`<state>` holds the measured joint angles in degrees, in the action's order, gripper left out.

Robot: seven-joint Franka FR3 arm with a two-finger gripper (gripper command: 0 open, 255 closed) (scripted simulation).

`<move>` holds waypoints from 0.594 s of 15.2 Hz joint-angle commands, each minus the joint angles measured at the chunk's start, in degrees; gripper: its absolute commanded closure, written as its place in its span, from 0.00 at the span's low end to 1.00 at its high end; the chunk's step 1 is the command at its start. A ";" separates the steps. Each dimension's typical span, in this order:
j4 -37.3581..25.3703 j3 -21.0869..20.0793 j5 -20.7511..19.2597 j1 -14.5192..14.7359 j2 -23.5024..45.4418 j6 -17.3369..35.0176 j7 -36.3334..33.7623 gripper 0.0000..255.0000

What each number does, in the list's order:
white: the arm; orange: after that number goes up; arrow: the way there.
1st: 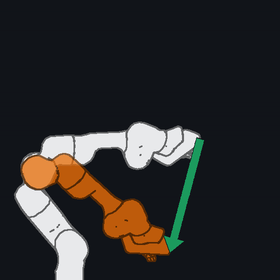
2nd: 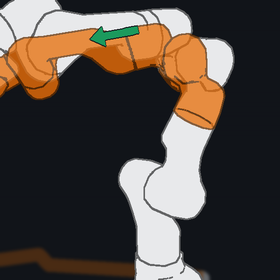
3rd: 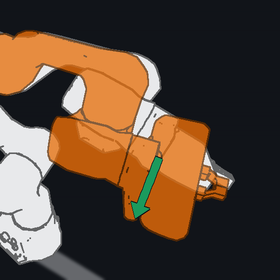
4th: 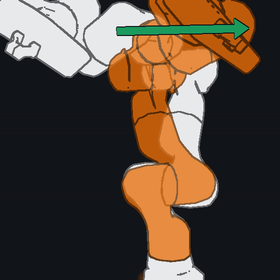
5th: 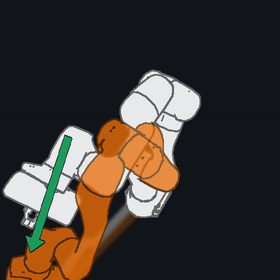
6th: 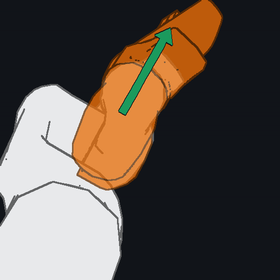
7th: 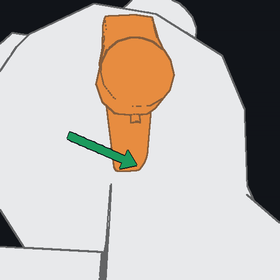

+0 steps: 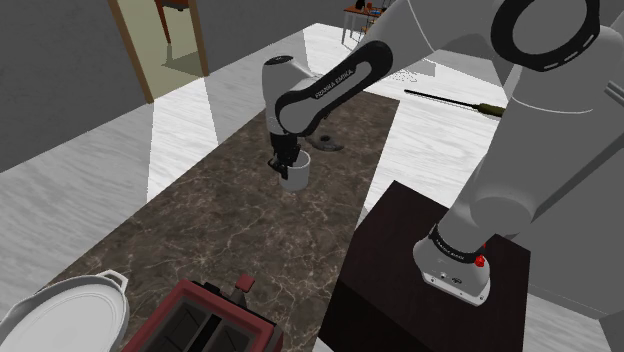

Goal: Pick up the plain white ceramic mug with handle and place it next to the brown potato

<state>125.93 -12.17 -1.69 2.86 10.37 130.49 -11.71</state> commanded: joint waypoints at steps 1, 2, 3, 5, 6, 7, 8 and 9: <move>-0.39 -0.09 0.28 -0.04 -0.96 -1.32 0.14 1.00; -0.60 -0.12 0.43 -0.07 -1.47 -2.03 0.24 1.00; -0.83 -0.15 0.57 -0.09 -1.97 -2.74 0.33 1.00; -1.32 -0.20 0.84 -0.14 -2.94 -4.18 0.50 1.00; -1.58 -0.22 0.97 -0.17 -3.41 -4.90 0.59 1.00; -1.86 -0.24 1.09 -0.19 -3.87 -5.62 0.67 1.00; -2.15 -0.25 1.21 -0.21 -4.32 -6.35 0.74 1.00; -2.45 -0.26 1.32 -0.23 -4.75 -7.08 0.82 1.00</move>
<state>123.74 -12.38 -0.53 2.62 6.19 124.22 -10.93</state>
